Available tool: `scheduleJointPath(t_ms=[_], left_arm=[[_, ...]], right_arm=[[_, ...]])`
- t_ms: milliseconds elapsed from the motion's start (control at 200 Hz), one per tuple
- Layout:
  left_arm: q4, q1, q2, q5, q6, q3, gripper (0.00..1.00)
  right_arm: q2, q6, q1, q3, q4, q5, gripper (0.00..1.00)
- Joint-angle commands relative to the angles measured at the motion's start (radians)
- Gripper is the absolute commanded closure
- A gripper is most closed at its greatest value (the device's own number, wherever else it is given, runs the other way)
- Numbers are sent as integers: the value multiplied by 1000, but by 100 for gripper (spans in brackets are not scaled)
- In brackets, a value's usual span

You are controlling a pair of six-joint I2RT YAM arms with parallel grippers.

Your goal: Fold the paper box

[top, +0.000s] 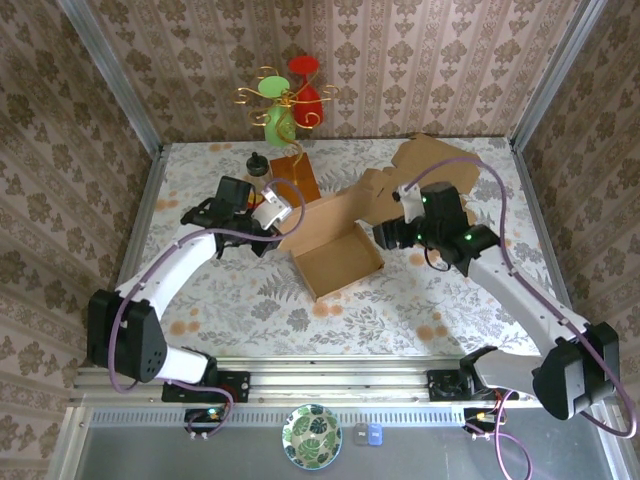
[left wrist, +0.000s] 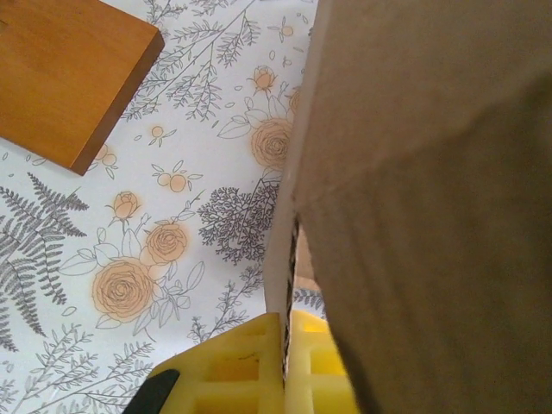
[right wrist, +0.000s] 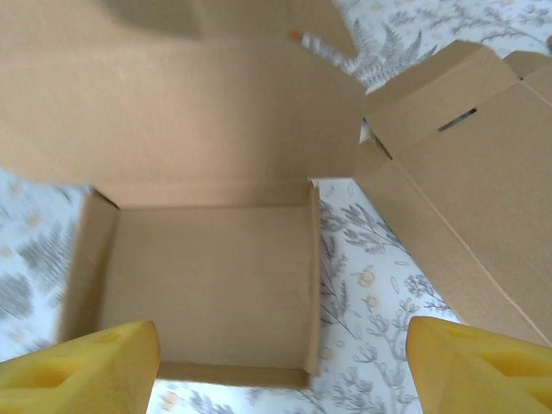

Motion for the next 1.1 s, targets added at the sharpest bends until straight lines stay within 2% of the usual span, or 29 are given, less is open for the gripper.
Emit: scheduleJointPath(t_ms=[0,155,270,455,740,845,990,1095], left_arm=[[-34,-1,9,-27,104,32,100],[-12,7,19,-34,130,26,100],[2,17,33,-12,137,26,100],[15,46,58,24,141,32,100],[24,69,92,43,148,45,100],[23,71,108,27,143,62,100],[42,72,125,-1,114,80,100],[71,73,124,-34,88,77,100]], right_arm=[[47,-255,-33,-10,160,-44,24],[221,-300,-123,99,150,-183,21],[335,-376,-131,173,131,-268,20],[479,-393,-133,279,161,-303,21],[597,-391,-131,396,219,-330,25],[609,-386,-120,425,194,-346,33],[603,-394,-104,419,151,-337,56],[585,-378,-95,403,141,-316,65]])
